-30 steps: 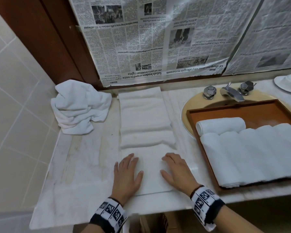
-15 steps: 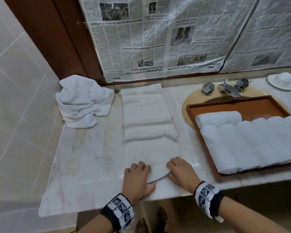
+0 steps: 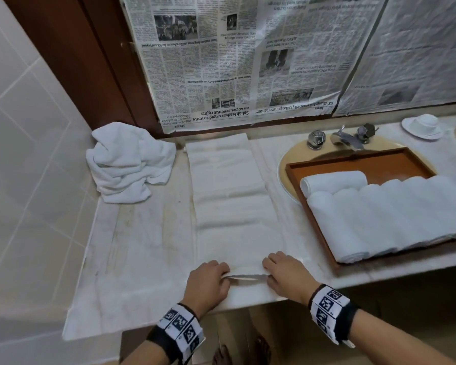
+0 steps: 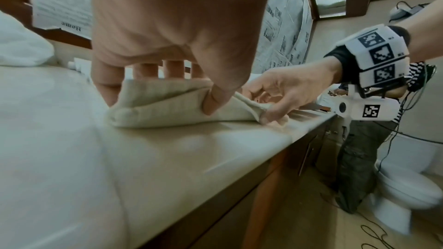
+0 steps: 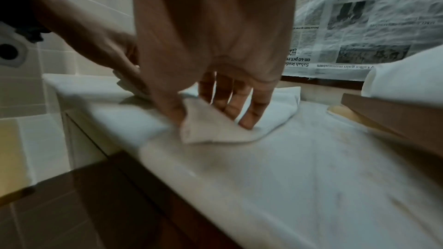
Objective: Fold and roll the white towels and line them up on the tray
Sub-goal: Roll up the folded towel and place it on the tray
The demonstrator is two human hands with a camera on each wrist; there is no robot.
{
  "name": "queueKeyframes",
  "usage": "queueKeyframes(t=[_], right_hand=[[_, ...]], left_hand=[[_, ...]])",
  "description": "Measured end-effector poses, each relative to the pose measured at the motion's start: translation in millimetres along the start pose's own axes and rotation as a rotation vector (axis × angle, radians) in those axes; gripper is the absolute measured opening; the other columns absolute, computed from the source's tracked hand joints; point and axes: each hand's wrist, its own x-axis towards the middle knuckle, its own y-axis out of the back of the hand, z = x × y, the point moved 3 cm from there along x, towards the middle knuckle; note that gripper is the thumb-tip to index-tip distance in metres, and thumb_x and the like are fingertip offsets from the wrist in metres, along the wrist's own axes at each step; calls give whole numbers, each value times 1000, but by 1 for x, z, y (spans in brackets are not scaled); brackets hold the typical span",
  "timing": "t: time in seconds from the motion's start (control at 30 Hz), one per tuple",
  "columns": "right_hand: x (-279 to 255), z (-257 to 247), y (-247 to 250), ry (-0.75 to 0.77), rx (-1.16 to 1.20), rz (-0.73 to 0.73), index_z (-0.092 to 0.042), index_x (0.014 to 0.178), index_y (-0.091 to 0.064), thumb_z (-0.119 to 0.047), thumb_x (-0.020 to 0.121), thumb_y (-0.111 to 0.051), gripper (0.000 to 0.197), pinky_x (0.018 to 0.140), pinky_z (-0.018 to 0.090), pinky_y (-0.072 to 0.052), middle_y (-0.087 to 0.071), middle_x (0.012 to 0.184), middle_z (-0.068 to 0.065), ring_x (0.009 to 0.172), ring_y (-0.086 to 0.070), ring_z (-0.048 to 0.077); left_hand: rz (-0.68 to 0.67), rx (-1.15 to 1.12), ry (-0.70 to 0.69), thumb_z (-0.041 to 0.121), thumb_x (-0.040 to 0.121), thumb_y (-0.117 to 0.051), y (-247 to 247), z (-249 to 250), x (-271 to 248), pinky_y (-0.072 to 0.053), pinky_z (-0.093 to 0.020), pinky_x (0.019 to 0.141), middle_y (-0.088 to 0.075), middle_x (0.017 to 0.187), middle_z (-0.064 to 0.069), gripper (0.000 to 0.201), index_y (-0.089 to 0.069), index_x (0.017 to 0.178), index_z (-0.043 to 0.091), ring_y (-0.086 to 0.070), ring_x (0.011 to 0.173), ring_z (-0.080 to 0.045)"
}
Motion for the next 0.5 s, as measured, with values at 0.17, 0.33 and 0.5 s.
queueKeyframes(t=[0.17,0.33,0.5], right_hand=[[-6,7,3,13,24,-47,-18,117,-53,-56,82,-42,53,79,34,-42,-56,111,1,101,-52,22],[-11,-7,-8,-36,-107,-37,-16,100,-60,-37,73,-71,36,64,35,-47,-65,91,3,80,-58,24],[-9,23,12,-121,372,-37,-22,98,-61,-29,96,-53,11,72,31,-42,-65,92,-1,87,-59,22]], left_hand=[[-5,-186,61,48,85,-46,3,-10,1,-50,-30,75,-69,93,14,29,-66,100,33,-62,88,-9],[-54,-231,98,54,81,-48,2,-6,-1,-47,-27,67,-66,81,14,25,-62,86,33,-60,79,-8],[-80,-305,148,65,78,-48,6,-16,-1,-42,-25,63,-65,75,12,36,-62,78,32,-59,73,-5]])
